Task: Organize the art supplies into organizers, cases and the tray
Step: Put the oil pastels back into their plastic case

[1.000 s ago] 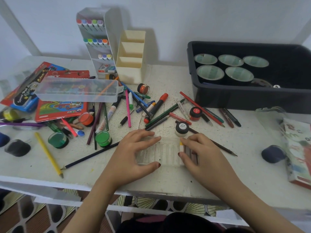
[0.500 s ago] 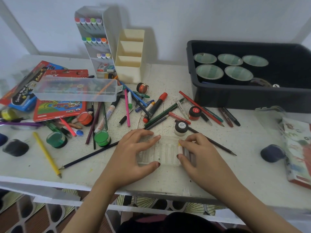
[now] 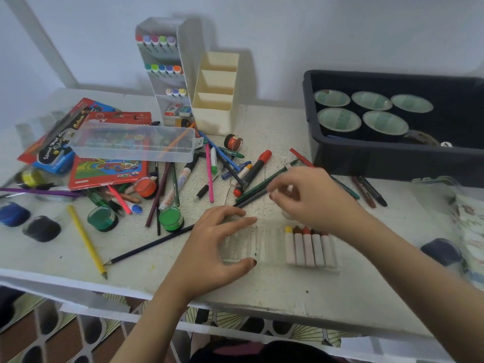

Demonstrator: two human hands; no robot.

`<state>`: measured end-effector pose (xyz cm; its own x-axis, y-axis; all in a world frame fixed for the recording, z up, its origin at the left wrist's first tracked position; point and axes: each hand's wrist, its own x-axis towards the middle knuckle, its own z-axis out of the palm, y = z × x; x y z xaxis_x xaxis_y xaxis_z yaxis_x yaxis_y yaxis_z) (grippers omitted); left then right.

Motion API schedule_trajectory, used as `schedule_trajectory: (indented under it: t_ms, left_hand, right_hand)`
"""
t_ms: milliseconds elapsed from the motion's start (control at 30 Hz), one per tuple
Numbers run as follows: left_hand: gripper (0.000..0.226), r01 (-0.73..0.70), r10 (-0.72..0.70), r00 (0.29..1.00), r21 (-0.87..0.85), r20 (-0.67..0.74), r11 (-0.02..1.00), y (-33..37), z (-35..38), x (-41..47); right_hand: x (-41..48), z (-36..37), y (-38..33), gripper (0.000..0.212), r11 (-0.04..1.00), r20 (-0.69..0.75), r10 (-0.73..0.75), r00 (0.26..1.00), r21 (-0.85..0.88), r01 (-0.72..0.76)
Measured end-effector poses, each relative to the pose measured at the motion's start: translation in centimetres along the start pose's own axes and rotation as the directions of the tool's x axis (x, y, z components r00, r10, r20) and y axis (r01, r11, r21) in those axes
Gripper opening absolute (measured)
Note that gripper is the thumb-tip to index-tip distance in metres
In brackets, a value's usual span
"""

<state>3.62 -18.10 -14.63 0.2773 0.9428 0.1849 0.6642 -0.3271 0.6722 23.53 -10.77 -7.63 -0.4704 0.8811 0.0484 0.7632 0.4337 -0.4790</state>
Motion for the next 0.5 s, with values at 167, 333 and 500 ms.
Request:
schedule_trajectory:
  t_ms: [167, 333, 500]
  left_hand:
    - [0.059, 0.018, -0.018, 1.0, -0.012, 0.013, 1.0, 0.1, -0.2, 0.1]
    - [0.06, 0.034, -0.033, 0.999, -0.029, 0.015, 0.999, 0.0, -0.2, 0.0]
    - [0.06, 0.037, -0.037, 0.999, -0.021, 0.012, 0.999, -0.1, -0.2, 0.1]
  right_hand:
    - [6.2, 0.2, 0.8, 0.024, 0.976, 0.082, -0.138, 0.987, -0.159, 0.15]
    - [9.3, 1.3, 1.2, 0.03, 0.927, 0.171, -0.224, 0.959, -0.267, 0.264]
    - [10.3, 1.2, 0.9, 0.006, 0.889, 0.239, -0.231, 0.943, -0.342, 0.305]
